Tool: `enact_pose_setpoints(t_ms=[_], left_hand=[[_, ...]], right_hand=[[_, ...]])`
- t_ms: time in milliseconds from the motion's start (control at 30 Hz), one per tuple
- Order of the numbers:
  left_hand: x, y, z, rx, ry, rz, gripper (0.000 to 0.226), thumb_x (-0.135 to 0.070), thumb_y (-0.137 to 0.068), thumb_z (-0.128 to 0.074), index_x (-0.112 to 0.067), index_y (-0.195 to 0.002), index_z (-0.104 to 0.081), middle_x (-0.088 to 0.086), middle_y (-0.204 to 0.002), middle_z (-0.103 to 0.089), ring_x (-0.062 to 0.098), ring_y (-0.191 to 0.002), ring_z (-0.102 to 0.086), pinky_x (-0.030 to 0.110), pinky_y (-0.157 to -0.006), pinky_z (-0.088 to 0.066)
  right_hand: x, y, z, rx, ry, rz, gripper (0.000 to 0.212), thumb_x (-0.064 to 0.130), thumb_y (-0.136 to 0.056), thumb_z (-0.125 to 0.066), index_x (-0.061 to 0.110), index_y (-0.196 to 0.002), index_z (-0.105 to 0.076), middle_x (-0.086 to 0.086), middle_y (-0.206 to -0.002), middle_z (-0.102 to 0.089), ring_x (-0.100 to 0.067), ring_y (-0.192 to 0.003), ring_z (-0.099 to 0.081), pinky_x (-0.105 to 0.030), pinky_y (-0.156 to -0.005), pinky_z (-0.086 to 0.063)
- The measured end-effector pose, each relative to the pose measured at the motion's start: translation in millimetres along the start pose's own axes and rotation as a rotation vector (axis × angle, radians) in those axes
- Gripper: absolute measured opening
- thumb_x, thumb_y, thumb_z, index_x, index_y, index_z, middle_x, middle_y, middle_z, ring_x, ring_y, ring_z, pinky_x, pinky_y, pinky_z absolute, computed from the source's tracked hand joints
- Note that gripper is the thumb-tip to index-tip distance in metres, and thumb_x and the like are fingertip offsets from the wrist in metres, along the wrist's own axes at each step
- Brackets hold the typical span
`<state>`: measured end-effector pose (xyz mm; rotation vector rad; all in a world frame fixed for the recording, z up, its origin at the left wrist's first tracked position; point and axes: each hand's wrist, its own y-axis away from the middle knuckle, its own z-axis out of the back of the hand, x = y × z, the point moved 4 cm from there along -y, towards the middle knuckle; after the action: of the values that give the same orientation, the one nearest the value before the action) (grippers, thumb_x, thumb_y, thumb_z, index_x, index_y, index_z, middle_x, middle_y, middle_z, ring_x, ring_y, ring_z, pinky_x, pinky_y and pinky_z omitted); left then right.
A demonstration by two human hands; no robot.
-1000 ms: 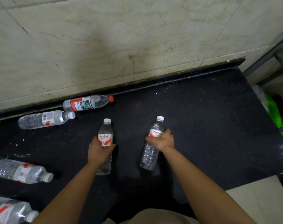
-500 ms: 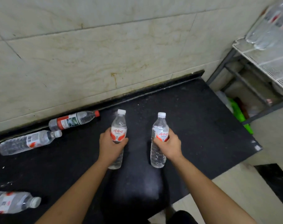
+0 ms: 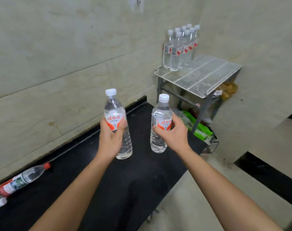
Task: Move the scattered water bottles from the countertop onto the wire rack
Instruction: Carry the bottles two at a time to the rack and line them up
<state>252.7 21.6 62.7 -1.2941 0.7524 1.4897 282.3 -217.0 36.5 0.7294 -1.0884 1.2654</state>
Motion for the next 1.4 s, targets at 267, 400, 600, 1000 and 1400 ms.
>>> enact_pose_setpoints(t_ms=[267, 400, 600, 1000, 1400], left_hand=[[-109.7, 45.9, -195.3, 0.035, 0.193, -0.171, 0.039, -0.039, -0.098, -0.061, -0.019, -0.129, -0.048, -0.001, -0.122, -0.064, 0.004, -0.106, -0.062, 0.020, -0.092, -0.048], [-144.6, 52.1, -270.9, 0.087, 0.211, -0.216, 0.048, -0.035, -0.094, -0.068, -0.018, -0.134, -0.049, 0.002, -0.124, -0.065, 0.010, -0.109, -0.064, 0.026, -0.096, -0.050], [-170.4, 23.4, -350.1, 0.113, 0.180, -0.263, 0.066, -0.045, -0.083, -0.077, -0.017, -0.136, -0.050, 0.004, -0.126, -0.065, 0.019, -0.115, -0.065, 0.047, -0.103, -0.051], [-169.4, -145.1, -490.9, -0.039, 0.266, -0.282, 0.050, -0.057, -0.083, -0.075, -0.043, -0.126, -0.055, 0.004, -0.128, -0.064, 0.032, -0.124, -0.058, 0.058, -0.103, -0.047], [-153.7, -278.9, -526.1, -0.115, 0.172, -0.159, 0.064, -0.040, -0.084, -0.077, -0.021, -0.139, -0.052, 0.001, -0.127, -0.067, 0.019, -0.117, -0.065, 0.050, -0.100, -0.054]], right_hand=[[-25.2, -50.2, 206.9, -0.092, 0.087, 0.162, 0.075, 0.056, -0.057, -0.075, 0.059, -0.127, -0.049, 0.011, -0.101, -0.058, -0.006, -0.096, -0.061, -0.031, -0.088, -0.051], [-51.4, -83.3, 285.3, -0.163, 0.087, 0.143, 0.080, 0.054, -0.059, -0.078, 0.043, -0.135, -0.057, 0.014, -0.100, -0.056, 0.002, -0.093, -0.059, -0.030, -0.087, -0.051], [-74.8, -140.0, 345.3, -0.217, 0.063, 0.156, 0.087, 0.057, -0.057, -0.079, 0.041, -0.140, -0.055, 0.012, -0.105, -0.058, -0.005, -0.097, -0.061, -0.032, -0.091, -0.053], [-95.8, -357.4, 363.6, -0.151, 0.015, 0.270, 0.093, 0.061, -0.058, -0.086, 0.043, -0.142, -0.050, 0.023, -0.119, -0.069, -0.002, -0.111, -0.067, -0.040, -0.098, -0.056], [-95.5, -541.9, 308.4, 0.052, -0.129, 0.237, 0.080, 0.057, -0.063, -0.087, 0.044, -0.135, -0.055, 0.022, -0.120, -0.071, -0.003, -0.108, -0.069, -0.042, -0.096, -0.058]])
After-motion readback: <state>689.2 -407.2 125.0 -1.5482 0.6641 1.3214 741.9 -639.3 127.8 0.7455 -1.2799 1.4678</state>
